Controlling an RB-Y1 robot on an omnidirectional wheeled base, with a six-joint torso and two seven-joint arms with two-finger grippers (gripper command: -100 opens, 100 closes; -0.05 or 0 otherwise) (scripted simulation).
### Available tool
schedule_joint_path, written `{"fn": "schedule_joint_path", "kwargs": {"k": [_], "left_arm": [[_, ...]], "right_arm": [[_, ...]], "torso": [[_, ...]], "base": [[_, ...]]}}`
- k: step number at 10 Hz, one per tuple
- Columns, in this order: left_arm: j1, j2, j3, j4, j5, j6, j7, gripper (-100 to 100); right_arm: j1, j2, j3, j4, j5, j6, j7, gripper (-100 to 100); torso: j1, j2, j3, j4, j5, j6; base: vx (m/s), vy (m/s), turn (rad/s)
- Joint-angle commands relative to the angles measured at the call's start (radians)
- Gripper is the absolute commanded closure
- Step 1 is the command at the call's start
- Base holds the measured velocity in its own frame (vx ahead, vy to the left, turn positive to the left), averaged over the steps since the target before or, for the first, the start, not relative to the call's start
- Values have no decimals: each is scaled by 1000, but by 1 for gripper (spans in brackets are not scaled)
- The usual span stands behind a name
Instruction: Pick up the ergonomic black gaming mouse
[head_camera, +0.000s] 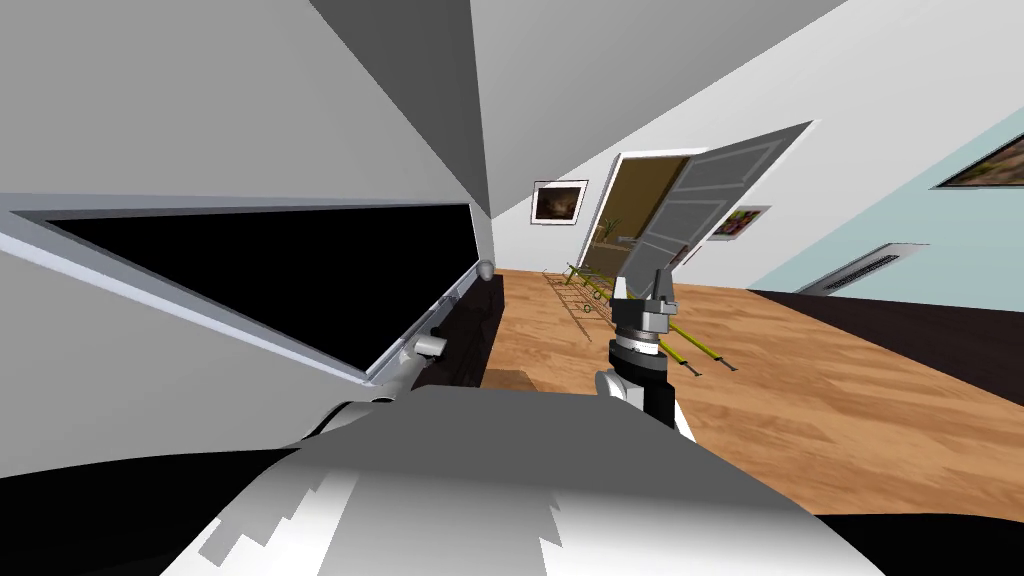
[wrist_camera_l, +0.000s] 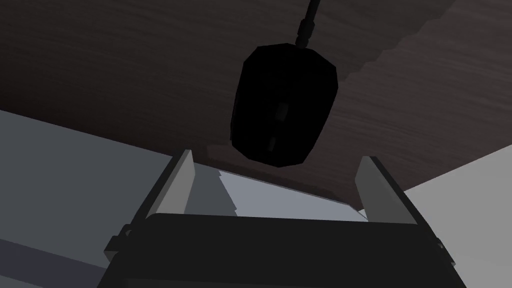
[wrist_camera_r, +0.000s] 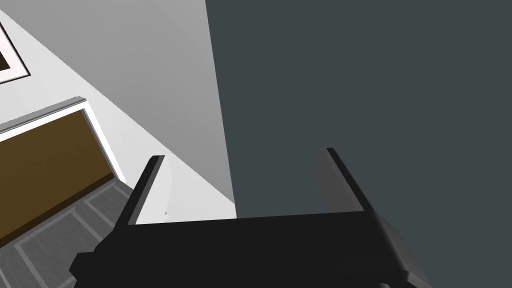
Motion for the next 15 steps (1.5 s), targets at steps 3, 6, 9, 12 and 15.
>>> {"fn": "schedule_joint_path", "kwargs": {"k": [3,6,9,12,15], "left_arm": [[-14,-3,10,42,-13,-13,29,-100],[-40,-7,31,121,-38,-40,85,-100],[-59,-10,47,181,-57,-60,127,-100],[-59,-11,50,183,-60,-60,133,100],[-58,-11,50,183,-60,-60,133,100]], "right_arm": [[0,0,0,0,0,0,0,0],[0,0,0,0,0,0,0,0],[0,0,0,0,0,0,0,0],[0,0,0,0,0,0,0,0],[0,0,0,0,0,0,0,0]], "torso": [[0,3,2,1,0,0],[6,9,5,2,1,0],[3,8,5,2,1,0],[3,6,3,1,1,-1],[1,3,2,1,0,0]], "base": [[-3,12,-70],[-81,84,-246],[-59,50,-154],[-27,29,-65],[0,0,0]]}}
